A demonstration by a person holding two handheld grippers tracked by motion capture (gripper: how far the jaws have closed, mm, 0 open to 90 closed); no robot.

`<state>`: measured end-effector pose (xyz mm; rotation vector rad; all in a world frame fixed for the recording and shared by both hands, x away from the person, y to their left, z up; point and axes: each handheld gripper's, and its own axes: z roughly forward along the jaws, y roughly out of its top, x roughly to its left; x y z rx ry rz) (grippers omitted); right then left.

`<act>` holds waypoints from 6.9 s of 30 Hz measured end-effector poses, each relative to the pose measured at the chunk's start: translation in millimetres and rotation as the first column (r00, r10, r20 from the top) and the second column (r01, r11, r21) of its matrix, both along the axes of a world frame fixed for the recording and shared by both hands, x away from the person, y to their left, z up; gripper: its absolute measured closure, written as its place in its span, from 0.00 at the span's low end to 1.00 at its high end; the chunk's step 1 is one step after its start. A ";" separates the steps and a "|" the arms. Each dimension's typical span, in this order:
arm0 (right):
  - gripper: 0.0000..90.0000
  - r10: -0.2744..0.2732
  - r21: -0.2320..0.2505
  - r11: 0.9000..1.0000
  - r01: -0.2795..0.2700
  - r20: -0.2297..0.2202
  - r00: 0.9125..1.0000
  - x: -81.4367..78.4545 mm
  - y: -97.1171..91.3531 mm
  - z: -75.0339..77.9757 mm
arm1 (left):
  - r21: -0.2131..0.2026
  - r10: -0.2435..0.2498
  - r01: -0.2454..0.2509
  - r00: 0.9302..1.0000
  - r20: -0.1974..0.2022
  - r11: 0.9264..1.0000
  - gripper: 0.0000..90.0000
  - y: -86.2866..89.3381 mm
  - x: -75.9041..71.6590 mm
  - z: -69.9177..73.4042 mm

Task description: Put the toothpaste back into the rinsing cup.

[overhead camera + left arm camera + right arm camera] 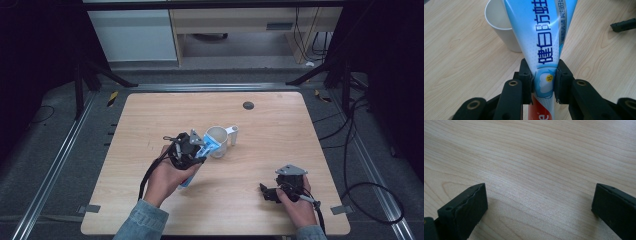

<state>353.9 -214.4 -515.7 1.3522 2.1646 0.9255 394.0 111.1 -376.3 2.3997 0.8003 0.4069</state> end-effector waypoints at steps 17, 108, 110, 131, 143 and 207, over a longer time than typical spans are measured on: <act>0.00 0.000 0.000 1.000 0.000 0.000 1.000 0.0 0.0 0.0 | -0.054 -0.015 0.017 0.999 0.034 0.998 0.79 -18.3 -6.6 4.5; 0.00 0.002 -0.002 1.000 -0.002 0.003 1.000 0.2 -0.2 -0.1 | -0.352 0.163 -0.043 0.934 0.317 0.935 0.80 -70.5 63.0 67.4; 0.00 0.001 -0.002 1.000 -0.001 0.002 1.000 0.2 -0.1 0.0 | -0.356 0.177 -0.055 0.931 0.318 0.933 0.80 -67.6 64.1 66.2; 0.00 0.002 -0.001 1.000 -0.002 0.002 1.000 0.2 -0.2 0.0 | -0.389 0.244 -0.098 0.905 0.347 0.916 0.80 -50.2 63.4 53.0; 0.01 0.002 -0.001 1.000 -0.002 0.002 1.000 0.1 -0.2 0.1 | -0.397 0.263 -0.117 0.903 0.338 0.910 0.80 -45.6 60.9 48.1; 0.00 0.002 -0.002 1.000 -0.002 0.003 1.000 0.2 -0.2 0.0 | -0.360 0.280 -0.172 0.920 0.272 0.917 0.80 -40.9 69.3 -7.9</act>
